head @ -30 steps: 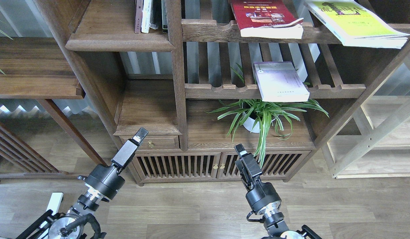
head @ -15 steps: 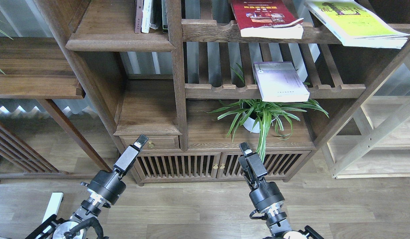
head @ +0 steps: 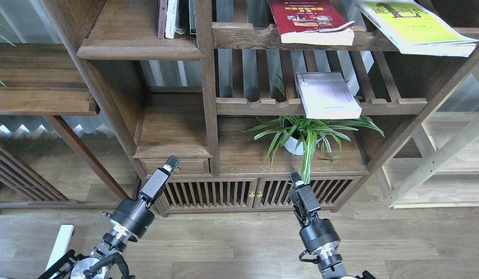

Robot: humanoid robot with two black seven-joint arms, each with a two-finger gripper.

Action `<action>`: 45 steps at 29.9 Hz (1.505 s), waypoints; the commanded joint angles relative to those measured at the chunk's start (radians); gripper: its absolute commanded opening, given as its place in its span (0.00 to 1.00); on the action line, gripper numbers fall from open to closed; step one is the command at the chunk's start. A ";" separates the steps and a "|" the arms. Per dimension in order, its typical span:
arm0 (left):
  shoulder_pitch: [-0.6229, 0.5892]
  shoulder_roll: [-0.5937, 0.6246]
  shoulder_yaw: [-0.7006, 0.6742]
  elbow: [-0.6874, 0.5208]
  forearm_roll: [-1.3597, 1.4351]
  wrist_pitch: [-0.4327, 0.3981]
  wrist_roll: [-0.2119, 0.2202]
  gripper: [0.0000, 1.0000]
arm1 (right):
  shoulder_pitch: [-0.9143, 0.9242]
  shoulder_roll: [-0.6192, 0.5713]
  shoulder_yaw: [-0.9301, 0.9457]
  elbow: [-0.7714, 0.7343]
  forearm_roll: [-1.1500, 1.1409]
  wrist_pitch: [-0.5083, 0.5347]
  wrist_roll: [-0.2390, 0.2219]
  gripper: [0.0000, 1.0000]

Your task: Organize books on shelf

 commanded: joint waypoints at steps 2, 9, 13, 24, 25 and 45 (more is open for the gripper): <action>0.006 0.000 -0.004 0.008 0.001 0.000 0.001 1.00 | -0.004 -0.002 -0.001 -0.004 0.001 0.000 -0.005 1.00; 0.005 -0.022 -0.006 0.035 0.001 0.000 0.001 1.00 | -0.004 0.001 0.000 -0.004 0.001 0.000 -0.001 1.00; -0.001 -0.025 -0.006 0.049 0.001 0.000 0.001 1.00 | -0.009 0.001 0.000 -0.006 -0.001 0.000 0.001 1.00; -0.004 -0.054 -0.009 0.058 0.001 0.000 0.000 1.00 | -0.009 0.001 0.000 -0.021 -0.001 0.000 0.002 1.00; -0.004 -0.058 -0.009 0.058 0.001 0.000 0.001 1.00 | -0.009 0.001 0.000 -0.023 0.001 0.000 0.002 1.00; -0.006 -0.077 -0.009 0.066 0.001 0.000 0.004 1.00 | -0.012 0.001 -0.001 -0.033 -0.001 0.000 0.002 1.00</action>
